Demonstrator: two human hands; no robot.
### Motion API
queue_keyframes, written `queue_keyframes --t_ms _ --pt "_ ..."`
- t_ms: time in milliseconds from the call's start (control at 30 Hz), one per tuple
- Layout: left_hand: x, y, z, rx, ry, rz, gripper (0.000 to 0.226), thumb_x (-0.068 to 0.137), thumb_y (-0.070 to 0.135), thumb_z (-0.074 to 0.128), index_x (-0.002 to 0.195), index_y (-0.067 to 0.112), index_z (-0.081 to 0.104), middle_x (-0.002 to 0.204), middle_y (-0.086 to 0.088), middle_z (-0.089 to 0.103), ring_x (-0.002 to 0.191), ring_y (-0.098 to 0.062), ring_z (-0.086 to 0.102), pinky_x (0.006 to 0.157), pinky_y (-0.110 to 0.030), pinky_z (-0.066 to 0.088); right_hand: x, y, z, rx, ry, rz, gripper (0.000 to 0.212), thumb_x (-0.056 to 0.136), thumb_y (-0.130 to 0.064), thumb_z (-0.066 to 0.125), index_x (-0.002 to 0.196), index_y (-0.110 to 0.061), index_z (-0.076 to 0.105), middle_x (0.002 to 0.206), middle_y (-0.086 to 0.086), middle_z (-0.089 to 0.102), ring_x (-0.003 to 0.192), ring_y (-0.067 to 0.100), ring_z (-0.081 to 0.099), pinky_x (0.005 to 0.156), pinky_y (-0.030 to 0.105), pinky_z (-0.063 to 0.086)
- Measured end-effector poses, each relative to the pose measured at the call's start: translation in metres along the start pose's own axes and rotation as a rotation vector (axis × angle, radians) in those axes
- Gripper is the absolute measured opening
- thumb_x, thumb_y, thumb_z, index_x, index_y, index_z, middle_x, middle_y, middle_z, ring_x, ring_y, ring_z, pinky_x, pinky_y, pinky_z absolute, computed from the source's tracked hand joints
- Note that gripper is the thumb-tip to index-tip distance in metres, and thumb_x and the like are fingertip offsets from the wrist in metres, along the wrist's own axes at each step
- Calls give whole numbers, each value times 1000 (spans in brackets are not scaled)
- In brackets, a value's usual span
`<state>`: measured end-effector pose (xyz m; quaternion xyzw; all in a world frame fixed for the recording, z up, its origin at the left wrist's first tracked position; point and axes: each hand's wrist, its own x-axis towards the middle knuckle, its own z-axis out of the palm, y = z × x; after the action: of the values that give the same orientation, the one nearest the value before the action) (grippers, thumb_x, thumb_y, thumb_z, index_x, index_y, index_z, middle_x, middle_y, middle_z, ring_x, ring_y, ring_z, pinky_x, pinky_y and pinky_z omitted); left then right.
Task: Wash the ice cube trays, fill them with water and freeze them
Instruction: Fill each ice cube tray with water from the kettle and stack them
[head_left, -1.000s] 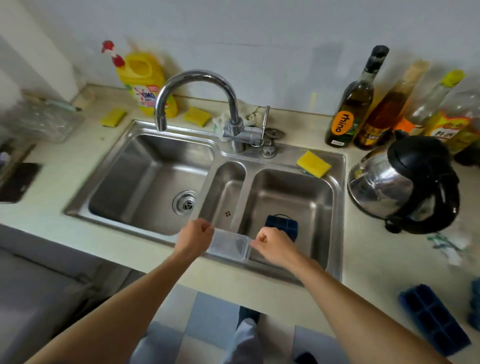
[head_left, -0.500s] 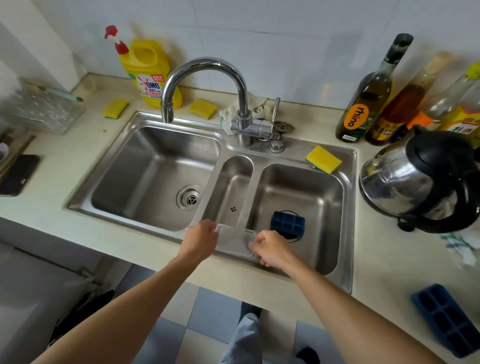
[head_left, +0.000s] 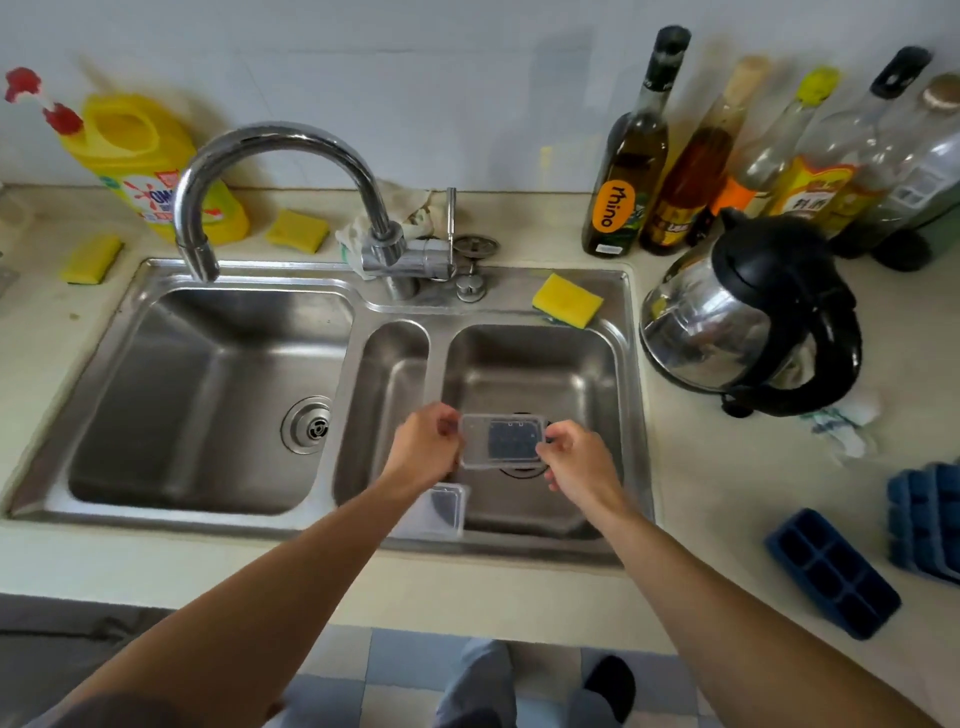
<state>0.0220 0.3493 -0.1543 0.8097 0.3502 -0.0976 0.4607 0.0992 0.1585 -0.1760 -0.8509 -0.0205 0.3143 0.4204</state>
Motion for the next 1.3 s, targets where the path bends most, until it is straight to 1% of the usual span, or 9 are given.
queue_keyframes --t_ms 100,233,367,633,733,867,1033,1167,1300 --pt "30 9 31 124 -92 25 21 97 9 60 118 12 61 105 -7 69 92 -25 70 85 -44 61 20 20 -8 -8 42 81 15 101 -17 61 116 -13 63 95 3 69 72 12 66 54 18 51" --pt "70 5 63 279 -184 -5 11 95 10 62 105 14 64 95 -7 68 79 -18 66 68 -28 54 47 38 -3 13 12 167 12 101 -15 60 113 -12 62 95 5 68 78 16 67 65 25 57" --pt "101 -10 79 395 -222 -69 10 92 11 63 103 10 63 93 -8 62 81 -20 61 69 -28 49 73 51 10 37 -51 233 10 100 -13 58 109 -10 64 101 13 68 84 23 68 81 41 60" --pt "128 -32 99 365 -232 -129 15 92 9 65 99 15 53 90 -5 57 80 -19 55 72 -33 44 100 63 30 53 -65 291 28 101 -11 57 83 -33 56 93 1 66 84 16 66 68 29 58" --pt "132 -34 101 336 -214 -127 15 93 7 63 101 14 53 91 -4 57 79 -17 56 71 -33 45 106 64 33 27 -36 311 23 99 -9 57 85 -27 59 94 2 67 89 21 67 85 40 61" --pt "139 -37 103 310 -197 -160 11 94 8 60 100 14 53 82 0 54 69 -9 49 68 -31 41 113 62 35 -21 14 327 29 99 -7 59 77 -26 54 85 -1 62 79 16 62 82 40 60" --pt "145 -45 108 304 -229 -224 12 98 12 56 100 5 65 82 -5 59 65 -11 52 55 -24 39 117 61 42 -19 -18 379 15 102 -11 56 112 -8 67 110 12 68 103 29 68 91 44 60" --pt "148 -49 111 261 -249 -279 20 99 9 53 103 -2 69 87 -12 63 75 -23 61 65 -31 46 121 66 46 0 11 395 15 103 -9 54 105 -7 69 110 16 70 102 32 70 90 48 60" --pt "149 -46 110 220 -240 -313 18 98 5 52 104 -3 67 78 -10 60 65 -21 59 52 -28 45 123 69 46 28 29 404 13 103 -10 56 99 -10 68 110 19 70 102 34 70 91 49 60"
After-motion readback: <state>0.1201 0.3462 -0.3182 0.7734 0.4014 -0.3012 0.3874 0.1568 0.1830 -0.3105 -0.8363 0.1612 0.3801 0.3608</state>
